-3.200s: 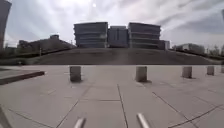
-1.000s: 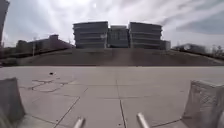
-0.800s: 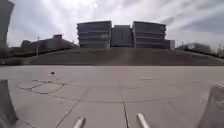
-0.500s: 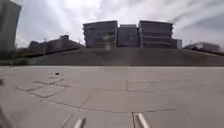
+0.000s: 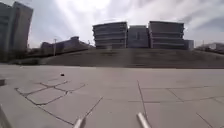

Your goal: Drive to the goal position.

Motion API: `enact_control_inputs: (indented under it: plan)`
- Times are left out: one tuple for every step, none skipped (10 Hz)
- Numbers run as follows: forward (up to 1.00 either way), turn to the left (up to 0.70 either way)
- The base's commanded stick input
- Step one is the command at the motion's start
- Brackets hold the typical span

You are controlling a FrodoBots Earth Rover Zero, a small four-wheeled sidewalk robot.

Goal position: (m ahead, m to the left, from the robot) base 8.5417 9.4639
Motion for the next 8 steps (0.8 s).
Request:
enact_control_inputs:
  plan:
    - [1.0, 0.0]
    - [1.0, 0.0]
    - [1.0, 0.0]
    - [1.0, 0.0]
    - [1.0, 0.0]
    - [1.0, 0.0]
    - [1.0, 0.0]
    - [1.0, 0.0]
